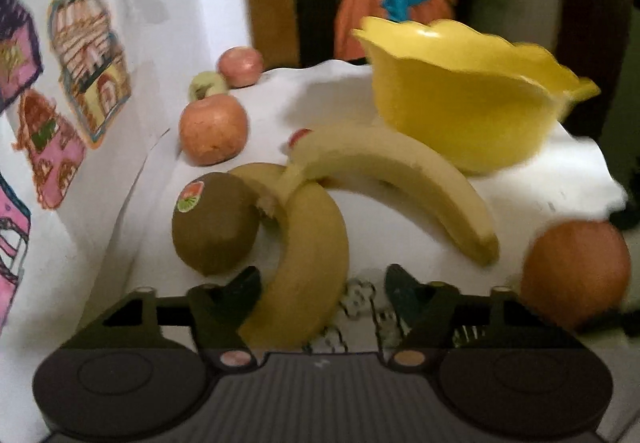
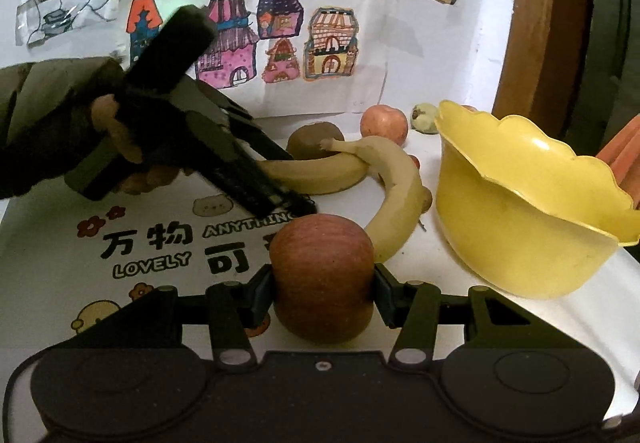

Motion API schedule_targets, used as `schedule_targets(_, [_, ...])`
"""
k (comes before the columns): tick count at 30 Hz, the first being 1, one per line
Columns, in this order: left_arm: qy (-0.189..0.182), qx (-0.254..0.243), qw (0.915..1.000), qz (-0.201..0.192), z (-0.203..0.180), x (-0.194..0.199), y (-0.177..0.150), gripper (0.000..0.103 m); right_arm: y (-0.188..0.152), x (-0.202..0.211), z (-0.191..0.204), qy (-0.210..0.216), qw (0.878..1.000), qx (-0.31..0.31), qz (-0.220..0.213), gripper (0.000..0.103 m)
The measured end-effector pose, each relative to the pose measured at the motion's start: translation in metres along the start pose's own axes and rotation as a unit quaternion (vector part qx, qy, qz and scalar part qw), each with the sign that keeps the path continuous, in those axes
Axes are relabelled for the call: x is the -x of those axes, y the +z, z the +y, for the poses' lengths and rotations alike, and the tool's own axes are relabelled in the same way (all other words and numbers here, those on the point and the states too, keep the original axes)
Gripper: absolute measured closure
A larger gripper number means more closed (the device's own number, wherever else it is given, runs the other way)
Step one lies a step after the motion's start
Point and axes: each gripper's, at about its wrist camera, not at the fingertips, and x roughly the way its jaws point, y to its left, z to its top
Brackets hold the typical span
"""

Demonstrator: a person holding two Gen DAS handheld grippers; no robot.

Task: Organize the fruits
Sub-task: 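Grasp the middle of a banana with the left tool while the right tool holds the apple, then lift the banana with the left tool while the right tool lifts the red apple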

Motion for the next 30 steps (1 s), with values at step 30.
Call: schedule_targets(30, [-0.017, 0.026, 0.9995, -0.005, -0.066, 0.068, -0.053, 0.057, -0.022, 0.039, 0.003, -0.006, 0.999, -0.035, -0.003, 0.049])
